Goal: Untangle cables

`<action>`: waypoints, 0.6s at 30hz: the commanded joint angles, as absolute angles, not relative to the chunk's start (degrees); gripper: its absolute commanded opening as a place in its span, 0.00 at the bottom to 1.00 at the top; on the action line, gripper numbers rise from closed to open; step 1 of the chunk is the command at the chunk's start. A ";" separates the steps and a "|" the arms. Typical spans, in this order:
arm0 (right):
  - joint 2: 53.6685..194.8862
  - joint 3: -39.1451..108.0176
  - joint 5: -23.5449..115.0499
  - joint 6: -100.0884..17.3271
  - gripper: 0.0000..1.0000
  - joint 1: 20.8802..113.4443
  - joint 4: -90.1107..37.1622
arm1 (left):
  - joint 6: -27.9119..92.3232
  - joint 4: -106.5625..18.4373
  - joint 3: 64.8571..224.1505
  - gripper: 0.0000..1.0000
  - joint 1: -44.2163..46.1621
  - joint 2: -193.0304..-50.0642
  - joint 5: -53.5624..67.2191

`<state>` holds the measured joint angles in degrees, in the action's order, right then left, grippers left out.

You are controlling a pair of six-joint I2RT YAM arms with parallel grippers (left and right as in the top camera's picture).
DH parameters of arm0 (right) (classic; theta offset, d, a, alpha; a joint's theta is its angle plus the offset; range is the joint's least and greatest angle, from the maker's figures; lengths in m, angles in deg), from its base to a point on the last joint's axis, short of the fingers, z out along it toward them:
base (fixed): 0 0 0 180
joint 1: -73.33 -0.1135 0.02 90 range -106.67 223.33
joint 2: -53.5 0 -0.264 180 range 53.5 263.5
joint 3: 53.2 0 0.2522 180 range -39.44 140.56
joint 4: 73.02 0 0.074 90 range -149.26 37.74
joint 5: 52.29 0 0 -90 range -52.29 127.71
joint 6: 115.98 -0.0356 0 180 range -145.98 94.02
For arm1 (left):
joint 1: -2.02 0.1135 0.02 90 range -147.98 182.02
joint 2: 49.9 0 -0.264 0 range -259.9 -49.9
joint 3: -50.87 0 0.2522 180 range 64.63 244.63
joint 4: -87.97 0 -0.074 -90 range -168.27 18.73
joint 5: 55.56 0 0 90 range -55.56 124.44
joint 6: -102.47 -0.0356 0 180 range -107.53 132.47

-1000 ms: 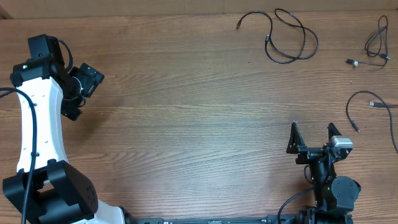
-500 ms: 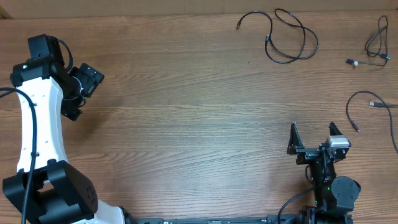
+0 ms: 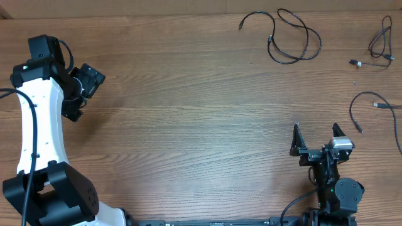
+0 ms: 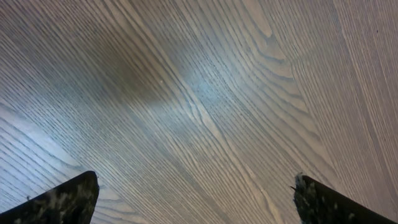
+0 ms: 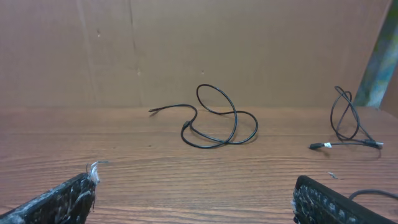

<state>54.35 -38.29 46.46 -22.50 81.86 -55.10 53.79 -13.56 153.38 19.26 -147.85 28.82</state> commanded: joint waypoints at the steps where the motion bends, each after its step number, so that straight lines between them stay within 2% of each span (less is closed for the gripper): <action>1: 53.67 -38.99 46.38 -22.06 1.00 82.04 -55.34 | 52.26 -13.71 153.16 0.99 18.78 -148.29 28.42; 4: 53.67 -38.99 46.38 -22.06 1.00 82.04 -55.34 | 51.91 -11.79 153.16 1.00 18.78 -148.27 21.71; 7: 53.67 -38.99 46.38 -22.06 1.00 82.04 -55.34 | 46.38 -11.90 153.16 0.99 18.49 -148.16 14.70; 14: 53.67 -38.99 46.38 -22.06 1.00 82.04 -55.34 | 31.56 -10.22 153.07 0.99 15.39 -141.56 10.46; 18: 53.67 -38.99 46.38 -22.06 1.00 82.04 -55.34 | 29.09 -10.15 152.07 0.99 12.79 -131.72 10.63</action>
<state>54.35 -38.29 46.44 -22.32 81.86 -55.10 35.32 -10.28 152.68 14.38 -141.01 13.21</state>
